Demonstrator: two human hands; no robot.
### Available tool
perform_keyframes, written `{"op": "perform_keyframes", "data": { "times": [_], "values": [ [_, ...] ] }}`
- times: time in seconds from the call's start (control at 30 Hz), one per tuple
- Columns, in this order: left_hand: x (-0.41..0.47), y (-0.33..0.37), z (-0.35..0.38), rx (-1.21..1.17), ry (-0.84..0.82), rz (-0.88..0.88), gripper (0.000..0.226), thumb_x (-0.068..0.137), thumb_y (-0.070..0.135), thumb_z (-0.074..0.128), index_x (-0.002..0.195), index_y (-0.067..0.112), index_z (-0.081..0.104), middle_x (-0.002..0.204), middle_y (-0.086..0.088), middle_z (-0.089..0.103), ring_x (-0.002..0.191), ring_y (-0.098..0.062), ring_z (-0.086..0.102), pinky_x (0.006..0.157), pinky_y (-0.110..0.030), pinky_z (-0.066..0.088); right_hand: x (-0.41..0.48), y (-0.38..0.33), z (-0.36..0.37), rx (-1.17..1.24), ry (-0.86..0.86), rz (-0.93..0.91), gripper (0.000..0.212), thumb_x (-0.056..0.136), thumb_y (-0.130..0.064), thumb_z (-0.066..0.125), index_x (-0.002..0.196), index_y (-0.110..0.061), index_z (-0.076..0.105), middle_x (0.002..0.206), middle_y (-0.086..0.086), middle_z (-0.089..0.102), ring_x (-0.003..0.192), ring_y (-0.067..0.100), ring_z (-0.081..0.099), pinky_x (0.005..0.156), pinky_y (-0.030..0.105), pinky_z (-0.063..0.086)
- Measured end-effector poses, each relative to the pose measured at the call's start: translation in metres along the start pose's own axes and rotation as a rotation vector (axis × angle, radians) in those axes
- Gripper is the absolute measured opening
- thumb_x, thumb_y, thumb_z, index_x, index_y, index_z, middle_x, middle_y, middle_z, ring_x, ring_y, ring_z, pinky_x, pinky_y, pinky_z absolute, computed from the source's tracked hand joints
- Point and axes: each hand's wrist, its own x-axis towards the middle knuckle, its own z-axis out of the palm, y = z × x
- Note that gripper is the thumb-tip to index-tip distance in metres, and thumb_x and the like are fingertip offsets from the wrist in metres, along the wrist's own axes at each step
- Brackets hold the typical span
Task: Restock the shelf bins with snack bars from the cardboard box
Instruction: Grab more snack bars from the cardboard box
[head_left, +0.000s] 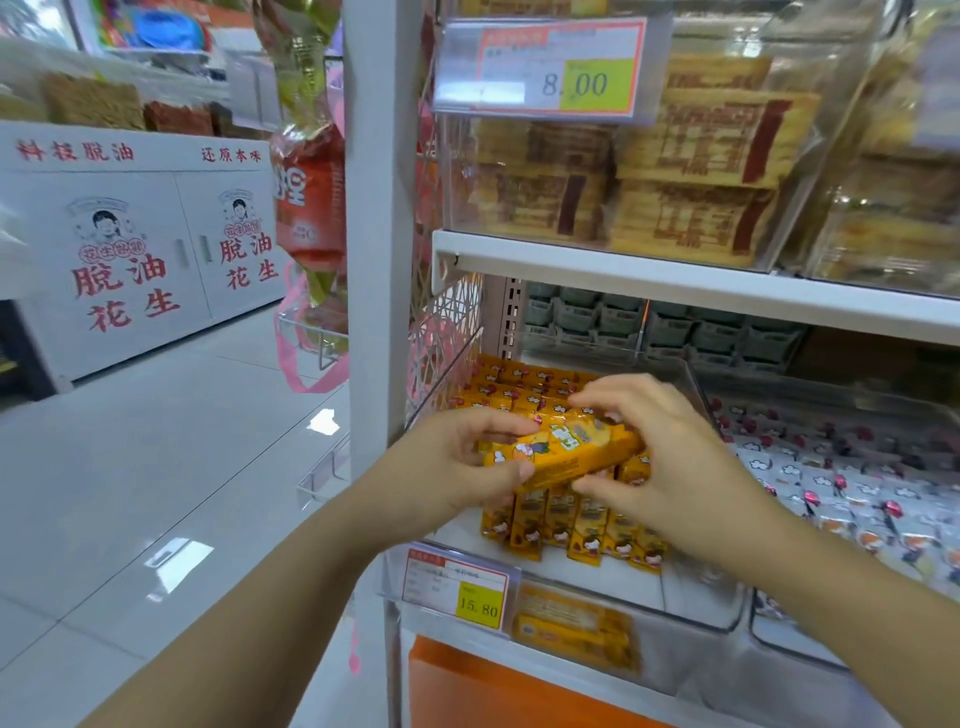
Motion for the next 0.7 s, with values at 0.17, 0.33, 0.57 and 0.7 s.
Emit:
{"op": "perform_keyframes", "data": {
  "times": [0.17,0.33,0.57,0.7],
  "values": [
    [-0.011,-0.003,0.003,-0.025,0.115,0.099,0.031,0.083,0.005,0.069,0.102,0.028,0.064,0.102,0.005,0.069,0.085,-0.008,0.07,0.068,-0.016,0.053,0.001,-0.009,-0.003,0.819,0.011,0.458,0.052,0.062,-0.025,0.075,0.11,-0.031,0.056,0.106,-0.005,0.068,0.091,0.009,0.069,0.072,0.024,0.057],
    [-0.018,0.002,-0.004,-0.023,0.21,0.171,0.03,0.082,0.001,0.069,0.101,0.023,0.064,0.097,0.002,0.07,0.083,-0.009,0.069,0.068,-0.017,0.054,0.013,-0.017,0.001,0.87,-0.012,0.499,0.027,0.075,-0.006,0.074,0.093,-0.016,0.057,0.082,-0.001,0.071,0.08,0.023,0.067,0.081,0.041,0.056],
    [-0.023,0.012,-0.015,0.03,0.262,0.345,0.046,0.082,-0.002,0.067,0.108,0.036,0.059,0.103,0.009,0.066,0.098,-0.006,0.063,0.081,-0.021,0.052,0.026,-0.043,0.004,0.468,-0.153,0.292,0.036,0.07,-0.026,0.08,0.096,-0.034,0.056,0.093,-0.01,0.068,0.079,-0.001,0.058,0.08,0.031,0.053],
    [-0.027,0.018,-0.02,0.087,0.3,0.326,0.044,0.084,-0.003,0.066,0.106,0.034,0.059,0.101,0.014,0.068,0.095,-0.001,0.063,0.078,-0.017,0.052,0.038,-0.05,0.012,0.391,-0.175,0.14,0.049,0.073,-0.025,0.078,0.108,-0.042,0.048,0.095,-0.007,0.062,0.072,0.009,0.057,0.07,0.028,0.052]
  ]
}}
